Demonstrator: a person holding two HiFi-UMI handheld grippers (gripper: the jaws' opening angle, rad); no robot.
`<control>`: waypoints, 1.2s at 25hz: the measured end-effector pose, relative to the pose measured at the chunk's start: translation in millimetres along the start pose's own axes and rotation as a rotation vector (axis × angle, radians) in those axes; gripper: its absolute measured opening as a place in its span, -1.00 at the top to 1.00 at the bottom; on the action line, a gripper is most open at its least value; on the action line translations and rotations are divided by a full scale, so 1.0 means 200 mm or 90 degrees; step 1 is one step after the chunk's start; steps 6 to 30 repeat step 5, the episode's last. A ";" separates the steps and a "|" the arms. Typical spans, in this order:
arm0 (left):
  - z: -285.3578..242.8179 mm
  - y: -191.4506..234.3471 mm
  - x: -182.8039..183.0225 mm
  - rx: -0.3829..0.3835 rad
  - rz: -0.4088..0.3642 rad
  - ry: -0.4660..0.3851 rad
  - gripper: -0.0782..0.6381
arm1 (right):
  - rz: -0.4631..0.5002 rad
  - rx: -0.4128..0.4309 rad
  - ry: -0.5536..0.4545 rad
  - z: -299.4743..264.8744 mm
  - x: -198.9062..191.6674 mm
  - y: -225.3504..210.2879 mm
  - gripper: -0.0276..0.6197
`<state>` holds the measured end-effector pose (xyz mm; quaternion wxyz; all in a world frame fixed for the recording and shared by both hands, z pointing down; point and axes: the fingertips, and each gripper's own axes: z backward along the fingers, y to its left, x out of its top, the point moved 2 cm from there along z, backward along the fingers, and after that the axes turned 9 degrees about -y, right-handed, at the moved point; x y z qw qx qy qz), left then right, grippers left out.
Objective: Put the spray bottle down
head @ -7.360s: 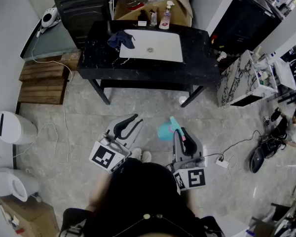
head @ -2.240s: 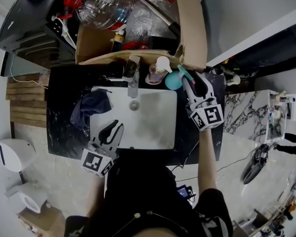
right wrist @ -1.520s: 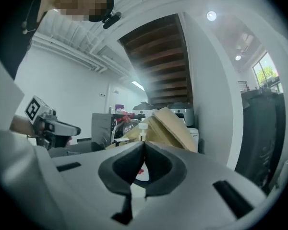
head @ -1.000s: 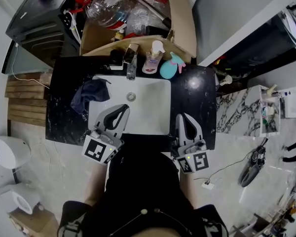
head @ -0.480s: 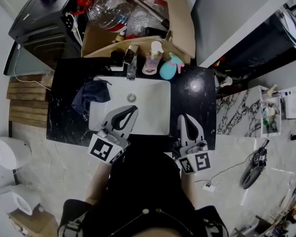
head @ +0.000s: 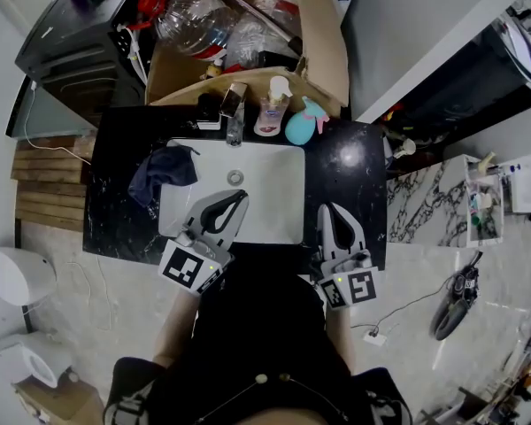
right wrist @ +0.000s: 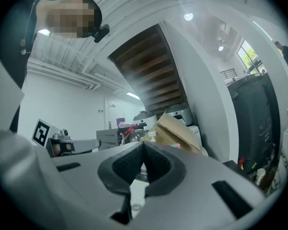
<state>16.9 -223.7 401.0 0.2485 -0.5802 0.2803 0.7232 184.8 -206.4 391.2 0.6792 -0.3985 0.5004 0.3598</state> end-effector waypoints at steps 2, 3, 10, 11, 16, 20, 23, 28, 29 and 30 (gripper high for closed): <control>0.00 0.00 0.00 0.002 0.000 0.001 0.74 | 0.018 -0.004 0.021 0.01 -0.03 -0.02 0.92; 0.00 0.00 0.00 0.003 0.001 0.002 0.74 | 0.024 -0.006 0.030 0.02 -0.04 -0.03 0.92; -0.01 0.01 0.00 0.005 0.001 0.002 0.74 | 0.032 -0.008 0.041 0.02 -0.05 -0.05 0.92; -0.01 0.01 0.00 0.005 0.001 0.002 0.74 | 0.032 -0.008 0.041 0.02 -0.05 -0.05 0.92; -0.01 0.01 0.00 0.005 0.001 0.002 0.74 | 0.032 -0.008 0.041 0.02 -0.05 -0.05 0.92; -0.01 0.01 0.00 0.005 0.001 0.002 0.74 | 0.032 -0.008 0.041 0.02 -0.05 -0.05 0.92; -0.01 0.01 0.00 0.005 0.001 0.002 0.74 | 0.032 -0.008 0.041 0.02 -0.05 -0.05 0.92; -0.01 0.01 0.00 0.005 0.001 0.002 0.74 | 0.032 -0.008 0.041 0.02 -0.05 -0.05 0.92; -0.01 0.01 0.00 0.005 0.001 0.002 0.74 | 0.032 -0.008 0.041 0.02 -0.05 -0.05 0.92; -0.01 0.01 0.00 0.005 0.001 0.002 0.74 | 0.032 -0.008 0.041 0.02 -0.05 -0.05 0.92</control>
